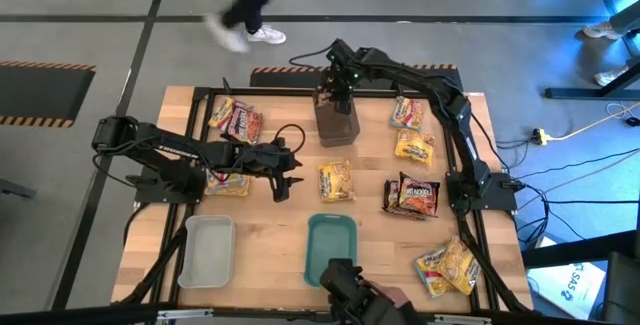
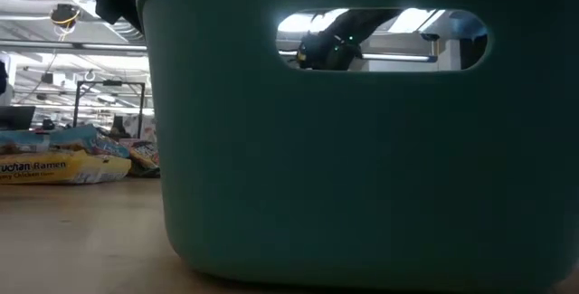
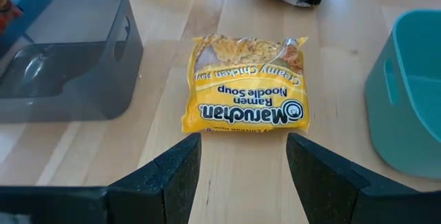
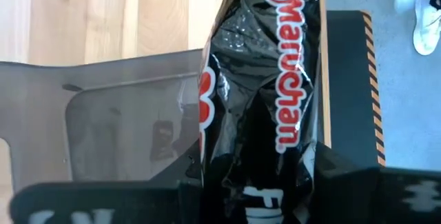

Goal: Sort Maruchan noodles
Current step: Put the black noodle pack into the black bin

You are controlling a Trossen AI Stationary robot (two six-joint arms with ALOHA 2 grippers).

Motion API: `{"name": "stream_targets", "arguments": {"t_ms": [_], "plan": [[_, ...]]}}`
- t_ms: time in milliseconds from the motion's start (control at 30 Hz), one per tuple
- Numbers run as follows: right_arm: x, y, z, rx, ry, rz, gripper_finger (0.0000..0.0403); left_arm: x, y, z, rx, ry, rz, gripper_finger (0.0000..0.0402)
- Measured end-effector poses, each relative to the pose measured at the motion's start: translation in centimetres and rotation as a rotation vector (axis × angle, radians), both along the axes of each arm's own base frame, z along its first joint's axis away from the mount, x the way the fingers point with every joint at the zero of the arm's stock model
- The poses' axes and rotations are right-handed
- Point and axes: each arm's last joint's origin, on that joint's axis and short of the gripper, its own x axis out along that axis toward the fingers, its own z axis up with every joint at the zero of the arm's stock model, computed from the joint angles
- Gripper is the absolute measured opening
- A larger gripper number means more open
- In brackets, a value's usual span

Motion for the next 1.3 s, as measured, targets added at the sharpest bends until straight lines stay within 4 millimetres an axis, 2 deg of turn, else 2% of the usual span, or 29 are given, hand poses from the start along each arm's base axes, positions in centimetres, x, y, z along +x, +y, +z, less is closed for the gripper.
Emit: {"name": "stream_targets", "arguments": {"t_ms": [133,367,567,900,1067,1300], "plan": [[0.2,-0.2,-0.6,0.002,0.003,0.001,0.0099,0.0,0.0,0.0,0.0,0.0,0.0,0.0209],[0.6,-0.5,-2.9,0.017,0.06,-0.009,0.0099,0.1,0.0,0.1,0.0,-0.01,0.0,0.0209],[0.6,-0.5,-3.1,0.015,0.069,-0.012,0.0103,0.1,0.0,0.1,0.0,-0.012,0.0,0.0209],[0.6,-0.6,-3.1,0.006,0.075,-0.021,0.0177,0.1,0.0,0.1,0.006,-0.012,-0.004,0.0208],[0.4,-0.8,-3.1,-0.067,0.129,-0.063,0.0214,0.1,0.0,0.1,0.006,-0.012,-0.004,0.0208],[0.4,-0.8,-3.1,-0.096,0.15,-0.077,0.0223,0.1,0.0,0.1,0.006,-0.012,-0.004,0.0208]]}}
